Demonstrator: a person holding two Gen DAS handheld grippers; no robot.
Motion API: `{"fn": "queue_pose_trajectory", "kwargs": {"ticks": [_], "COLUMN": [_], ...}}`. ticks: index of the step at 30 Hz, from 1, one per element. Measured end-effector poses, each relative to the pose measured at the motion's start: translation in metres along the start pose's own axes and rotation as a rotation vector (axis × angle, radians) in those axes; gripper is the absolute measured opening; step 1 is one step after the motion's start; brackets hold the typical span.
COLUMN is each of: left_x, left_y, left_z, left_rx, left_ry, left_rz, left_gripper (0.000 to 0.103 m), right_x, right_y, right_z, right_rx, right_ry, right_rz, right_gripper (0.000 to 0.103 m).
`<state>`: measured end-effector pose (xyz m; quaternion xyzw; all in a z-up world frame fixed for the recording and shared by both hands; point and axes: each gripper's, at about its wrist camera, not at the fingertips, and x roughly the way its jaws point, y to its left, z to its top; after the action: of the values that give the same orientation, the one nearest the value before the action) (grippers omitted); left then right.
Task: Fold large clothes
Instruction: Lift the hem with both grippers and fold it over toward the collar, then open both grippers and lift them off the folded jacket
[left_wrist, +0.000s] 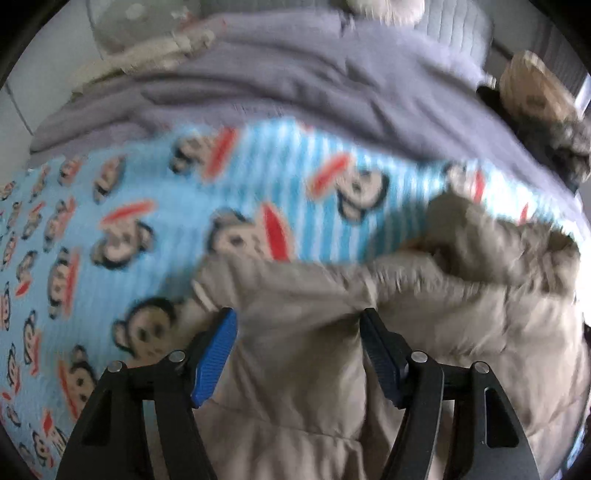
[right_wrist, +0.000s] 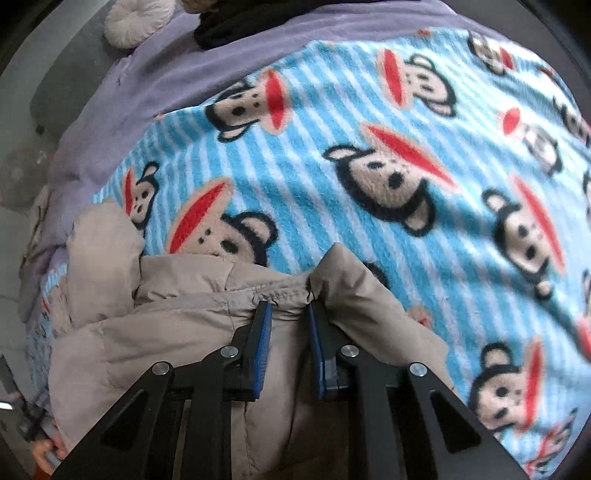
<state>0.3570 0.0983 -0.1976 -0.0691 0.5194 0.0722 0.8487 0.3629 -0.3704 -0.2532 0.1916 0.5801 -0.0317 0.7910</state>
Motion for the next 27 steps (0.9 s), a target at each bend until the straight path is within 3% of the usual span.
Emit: {"fn": "queue_pose_trajectory", "kwargs": {"ticks": [2,5,7,10,17,19,20,27], "left_x": [-0.007,0.024,0.044,0.046,-0.018,-0.039,-0.048,-0.100], "left_y": [0.017,0.048,0.059,0.062,0.054,0.048,0.046,0.016], "left_z": [0.002,0.001,-0.005,-0.006,-0.012,-0.026,-0.034,-0.093], "left_rx": [-0.037,-0.101,-0.159,-0.183,-0.065,-0.027,-0.013,0.034], "left_ry": [-0.022,0.076,0.131,0.141,0.076,0.068,0.069,0.093], "left_rz": [0.024,0.068,0.017,0.041,0.101,0.096,0.093,0.060], "left_gripper": [0.070,0.070,0.074,0.079,0.079,0.079,0.079,0.079], "right_x": [-0.022,-0.041,-0.025,-0.002,-0.047,-0.070,-0.081,-0.130], "right_y": [0.004,-0.006,-0.020,-0.034,-0.012,-0.013,-0.013,-0.020], "right_z": [-0.003,-0.009,-0.008,-0.006,-0.007,-0.015,-0.021,-0.088], "right_rx": [-0.049,-0.052,-0.001,0.071,0.009,0.010,0.017,0.060], "right_ry": [-0.062,-0.120,-0.058,0.006,-0.029,-0.054,-0.064,-0.028], "right_rz": [-0.038,-0.085,-0.085,-0.045,-0.065,-0.042,-0.031,0.042], "right_gripper": [0.021,0.022,0.022,0.021,0.028,0.048,0.051,0.053]}}
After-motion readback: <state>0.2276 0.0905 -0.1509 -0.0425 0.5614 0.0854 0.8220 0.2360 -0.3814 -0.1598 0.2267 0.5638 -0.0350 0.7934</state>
